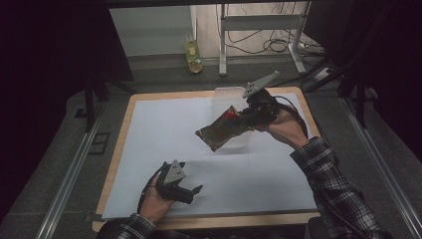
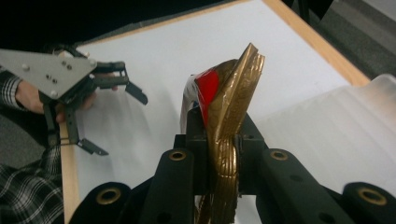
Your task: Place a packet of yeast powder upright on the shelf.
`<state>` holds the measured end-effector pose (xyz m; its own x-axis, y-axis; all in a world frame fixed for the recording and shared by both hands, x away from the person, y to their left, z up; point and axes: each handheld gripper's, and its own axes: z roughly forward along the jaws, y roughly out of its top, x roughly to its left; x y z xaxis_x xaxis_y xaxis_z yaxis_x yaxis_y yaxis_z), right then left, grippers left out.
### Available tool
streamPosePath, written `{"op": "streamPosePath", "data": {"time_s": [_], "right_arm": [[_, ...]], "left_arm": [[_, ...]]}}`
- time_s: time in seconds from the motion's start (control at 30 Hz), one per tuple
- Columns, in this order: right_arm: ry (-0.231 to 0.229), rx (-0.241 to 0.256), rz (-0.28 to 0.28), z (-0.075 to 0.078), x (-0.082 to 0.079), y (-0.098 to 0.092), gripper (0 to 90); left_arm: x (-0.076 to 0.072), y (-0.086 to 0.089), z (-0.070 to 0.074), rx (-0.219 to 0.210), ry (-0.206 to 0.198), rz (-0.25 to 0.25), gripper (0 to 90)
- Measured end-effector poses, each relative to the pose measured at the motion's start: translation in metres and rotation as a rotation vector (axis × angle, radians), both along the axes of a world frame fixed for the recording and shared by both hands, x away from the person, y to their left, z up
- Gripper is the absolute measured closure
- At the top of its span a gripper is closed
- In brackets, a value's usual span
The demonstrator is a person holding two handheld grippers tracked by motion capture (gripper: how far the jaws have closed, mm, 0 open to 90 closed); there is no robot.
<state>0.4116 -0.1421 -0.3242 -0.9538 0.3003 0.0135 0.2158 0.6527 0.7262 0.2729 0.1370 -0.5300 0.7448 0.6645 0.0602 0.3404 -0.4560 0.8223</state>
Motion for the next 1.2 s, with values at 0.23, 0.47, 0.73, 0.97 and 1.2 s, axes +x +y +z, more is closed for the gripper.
{"op": "streamPosePath", "data": {"time_s": [0.23,0.47,0.73,0.97,1.2], "right_arm": [[-0.021,0.013,-0.017,0.012,0.012,0.002,79.5],[-0.042,0.013,-0.059,0.018,0.029,-0.002,79.6],[-0.071,-0.013,-0.096,0.016,0.049,-0.011,79.7],[-0.093,-0.045,-0.095,0.011,0.062,-0.018,79.7],[-0.095,-0.076,-0.078,0.003,0.072,-0.021,79.8]], "left_arm": [[0.000,0.001,0.000,0.002,-0.002,-0.002,2.4],[0.002,0.003,-0.001,-0.039,0.007,-0.003,0.8],[0.002,0.005,0.000,-0.040,0.005,0.002,0.4],[0.002,0.005,-0.001,-0.036,0.005,0.001,0.5],[0.002,0.005,-0.001,-0.030,0.008,0.000,0.6]]}}
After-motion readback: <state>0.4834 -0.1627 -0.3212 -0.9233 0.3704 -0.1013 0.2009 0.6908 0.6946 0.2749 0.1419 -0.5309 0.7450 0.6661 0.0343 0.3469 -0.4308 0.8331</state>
